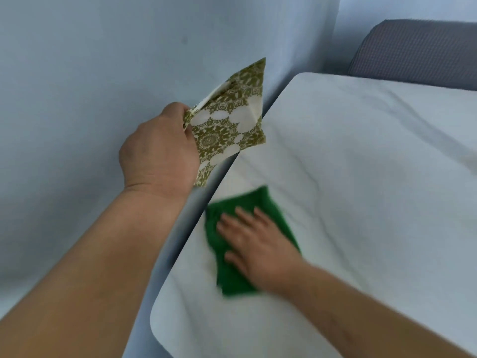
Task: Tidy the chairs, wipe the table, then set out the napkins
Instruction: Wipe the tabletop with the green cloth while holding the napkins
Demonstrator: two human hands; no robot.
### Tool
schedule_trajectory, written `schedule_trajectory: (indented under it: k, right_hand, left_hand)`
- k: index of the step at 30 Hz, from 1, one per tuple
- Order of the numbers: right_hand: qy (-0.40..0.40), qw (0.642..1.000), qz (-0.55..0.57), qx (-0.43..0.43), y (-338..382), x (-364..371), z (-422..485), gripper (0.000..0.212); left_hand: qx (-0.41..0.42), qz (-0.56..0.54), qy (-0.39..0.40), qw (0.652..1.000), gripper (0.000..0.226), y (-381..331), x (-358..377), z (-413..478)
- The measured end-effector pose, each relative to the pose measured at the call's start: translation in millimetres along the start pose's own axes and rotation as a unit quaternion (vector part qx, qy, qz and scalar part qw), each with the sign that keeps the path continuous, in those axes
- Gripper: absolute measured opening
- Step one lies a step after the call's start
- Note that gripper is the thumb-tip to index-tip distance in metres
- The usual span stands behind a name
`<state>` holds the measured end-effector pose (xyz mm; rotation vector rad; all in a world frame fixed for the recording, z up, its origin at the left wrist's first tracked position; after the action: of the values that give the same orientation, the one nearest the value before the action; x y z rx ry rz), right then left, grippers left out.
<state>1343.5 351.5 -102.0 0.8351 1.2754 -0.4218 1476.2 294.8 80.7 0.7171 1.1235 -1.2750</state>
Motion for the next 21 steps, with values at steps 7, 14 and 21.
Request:
schedule_trajectory:
  k: [7, 14, 21]
  right_hand:
    - [-0.015, 0.986, -0.076, 0.148, -118.0, -42.3, -27.2, 0.074]
    - [-0.006, 0.962, -0.028, 0.271, -109.8, -27.8, 72.0, 0.066]
    - [0.070, 0.996, 0.025, -0.041, 12.9, 1.2, -51.5, 0.060]
  left_hand:
    - [0.010, 0.008, 0.008, 1.000, 0.027, -1.1, 0.6, 2.2]
    - [0.003, 0.007, 0.002, 1.000, 0.026, 10.8, -3.9, -16.0]
    - [0.000, 0.011, 0.002, 1.000, 0.027, 12.7, -13.4, -9.8]
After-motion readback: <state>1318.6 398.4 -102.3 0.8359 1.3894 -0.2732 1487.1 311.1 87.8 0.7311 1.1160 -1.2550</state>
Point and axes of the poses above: each hand's wrist, its own z-axis towards the middle knuckle, its own x-axis out of the palm, y = z × x, the point moved 4 cm from there along z, towards the middle knuckle, and after that the axes turned 3 degrees about z, right-handed, at the moved point
